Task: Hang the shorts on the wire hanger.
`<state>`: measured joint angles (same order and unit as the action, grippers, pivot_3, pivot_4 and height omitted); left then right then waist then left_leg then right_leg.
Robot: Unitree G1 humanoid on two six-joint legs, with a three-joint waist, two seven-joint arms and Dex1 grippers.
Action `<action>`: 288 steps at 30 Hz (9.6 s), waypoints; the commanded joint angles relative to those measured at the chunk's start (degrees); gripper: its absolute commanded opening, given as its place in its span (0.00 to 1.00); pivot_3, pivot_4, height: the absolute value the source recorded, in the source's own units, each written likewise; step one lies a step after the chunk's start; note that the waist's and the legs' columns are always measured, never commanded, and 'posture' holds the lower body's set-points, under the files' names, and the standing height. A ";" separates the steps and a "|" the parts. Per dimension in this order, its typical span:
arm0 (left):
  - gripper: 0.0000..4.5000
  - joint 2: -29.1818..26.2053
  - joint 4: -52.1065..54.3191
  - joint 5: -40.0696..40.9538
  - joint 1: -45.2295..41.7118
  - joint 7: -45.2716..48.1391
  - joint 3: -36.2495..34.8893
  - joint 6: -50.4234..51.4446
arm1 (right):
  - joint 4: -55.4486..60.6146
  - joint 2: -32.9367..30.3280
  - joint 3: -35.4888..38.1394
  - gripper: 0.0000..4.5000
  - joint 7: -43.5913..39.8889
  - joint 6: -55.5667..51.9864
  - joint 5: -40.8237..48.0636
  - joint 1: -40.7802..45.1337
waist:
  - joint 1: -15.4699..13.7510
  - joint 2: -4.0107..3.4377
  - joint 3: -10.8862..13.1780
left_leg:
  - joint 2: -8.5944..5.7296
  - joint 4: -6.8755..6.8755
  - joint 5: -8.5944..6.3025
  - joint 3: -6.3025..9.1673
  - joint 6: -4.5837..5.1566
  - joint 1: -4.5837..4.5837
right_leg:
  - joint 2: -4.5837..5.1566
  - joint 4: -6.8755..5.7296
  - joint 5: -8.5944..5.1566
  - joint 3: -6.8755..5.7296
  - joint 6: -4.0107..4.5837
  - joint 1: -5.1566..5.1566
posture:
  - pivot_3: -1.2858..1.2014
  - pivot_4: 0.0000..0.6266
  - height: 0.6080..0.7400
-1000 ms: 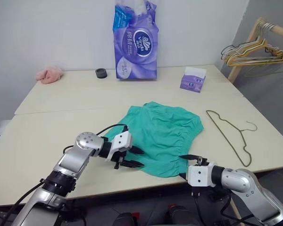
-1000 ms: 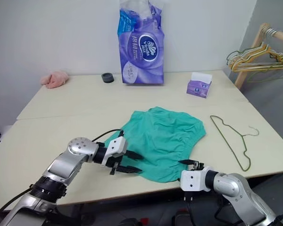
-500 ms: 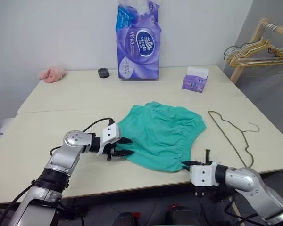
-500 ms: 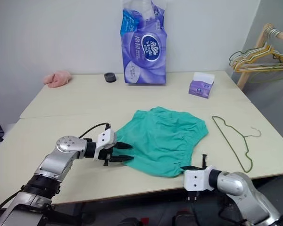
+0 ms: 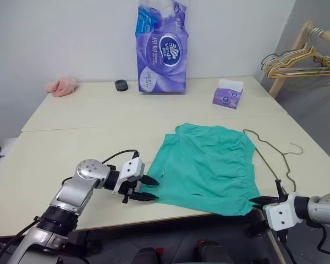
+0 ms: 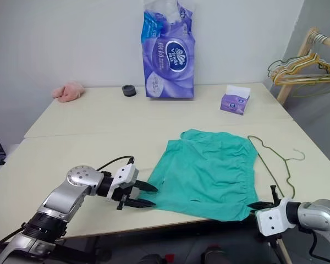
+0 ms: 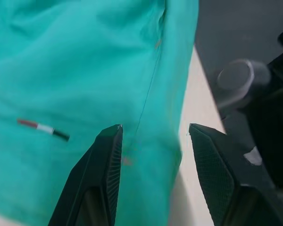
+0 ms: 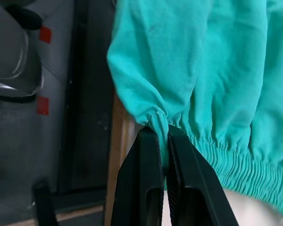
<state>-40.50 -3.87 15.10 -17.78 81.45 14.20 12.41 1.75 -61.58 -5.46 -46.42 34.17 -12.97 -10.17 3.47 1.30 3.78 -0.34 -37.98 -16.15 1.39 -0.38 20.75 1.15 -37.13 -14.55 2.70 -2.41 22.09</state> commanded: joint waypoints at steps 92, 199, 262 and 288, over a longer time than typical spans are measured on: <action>0.99 3.71 -32.43 -18.54 -8.95 -9.13 4.76 -25.78 | -3.89 10.88 -8.09 0.00 -1.25 -3.05 -2.14 18.56 | -0.14 -0.74 -0.03 | -0.01 0.03 -0.32 0.07 0.53 -0.94 | 0.00 -0.15 -0.22 0.10 0.12 -0.75 | 0.48 0.09 1.00; 0.01 -21.88 27.27 13.57 5.18 11.00 3.75 24.96 | 3.29 -3.50 -6.58 0.00 -21.71 -6.34 14.48 17.78 | 3.69 -0.25 3.34 | -0.02 -0.92 -0.75 0.06 -0.03 -0.14 | 0.13 -1.74 -0.68 -0.04 0.35 0.32 | 0.46 0.12 1.00; 0.93 15.70 11.22 1.28 -15.83 -18.94 2.78 6.99 | -6.15 14.06 20.02 1.00 14.22 -83.91 29.11 23.43 | 5.99 -0.09 2.91 | -0.06 -0.93 -0.75 -0.36 -0.03 -0.05 | 0.00 -1.45 -0.66 0.82 0.02 0.22 | 0.43 0.12 1.00; 0.94 17.53 7.89 0.52 -17.47 -24.74 -0.04 9.40 | -5.73 15.51 19.01 0.00 19.07 -86.52 26.57 20.62 | 6.08 0.38 2.50 | -0.04 -0.94 -0.76 -0.35 -0.05 -0.07 | -0.02 -1.04 -0.59 0.87 -0.46 0.12 | 0.43 0.11 1.00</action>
<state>-22.84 4.17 15.82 -33.62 58.19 16.87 22.05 -2.06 -45.80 12.87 -29.59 -54.04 15.96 10.07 9.56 1.68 6.28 -0.39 -38.92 -16.91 1.03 -0.43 20.72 1.13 -38.04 -15.02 3.60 -2.99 22.21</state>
